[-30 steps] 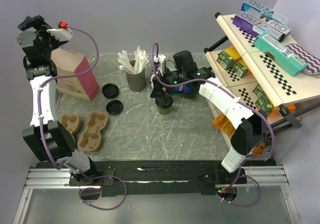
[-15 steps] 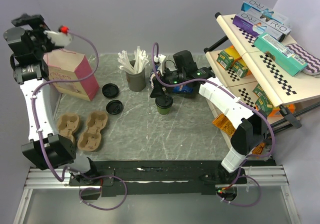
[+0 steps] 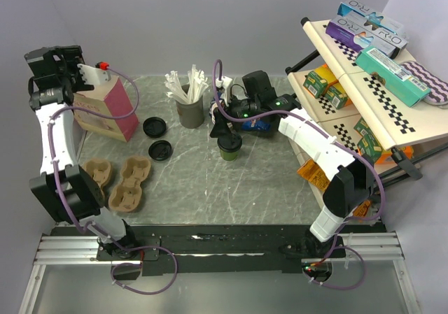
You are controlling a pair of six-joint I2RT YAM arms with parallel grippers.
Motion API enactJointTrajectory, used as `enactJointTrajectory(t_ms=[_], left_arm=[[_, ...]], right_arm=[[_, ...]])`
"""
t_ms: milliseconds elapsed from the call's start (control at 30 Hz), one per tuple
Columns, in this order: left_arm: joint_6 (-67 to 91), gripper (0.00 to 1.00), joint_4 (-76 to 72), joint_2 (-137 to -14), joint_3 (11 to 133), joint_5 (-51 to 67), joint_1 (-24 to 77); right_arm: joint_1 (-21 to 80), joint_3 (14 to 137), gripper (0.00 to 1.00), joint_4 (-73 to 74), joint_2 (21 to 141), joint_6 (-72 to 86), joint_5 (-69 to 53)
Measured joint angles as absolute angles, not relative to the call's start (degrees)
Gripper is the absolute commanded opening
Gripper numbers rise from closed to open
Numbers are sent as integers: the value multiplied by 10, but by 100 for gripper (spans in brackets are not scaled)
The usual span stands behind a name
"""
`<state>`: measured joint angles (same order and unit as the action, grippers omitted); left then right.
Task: Pack the takeout coffee
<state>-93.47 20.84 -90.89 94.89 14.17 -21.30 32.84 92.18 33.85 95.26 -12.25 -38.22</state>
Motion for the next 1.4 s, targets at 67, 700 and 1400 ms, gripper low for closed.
enactJointTrajectory(t_ms=[67,700,1400], left_arm=[[-938,90,170,-924,936,141,-213],[-833,32,-80,-952,897,158,-206],[-944,87,211,-955,1066,200,-275]], right_arm=[[328,922,75,338,953,-123,-382],[328,914,75,337,953,-122,-382],[328,905,75,328,953,-114,-387]])
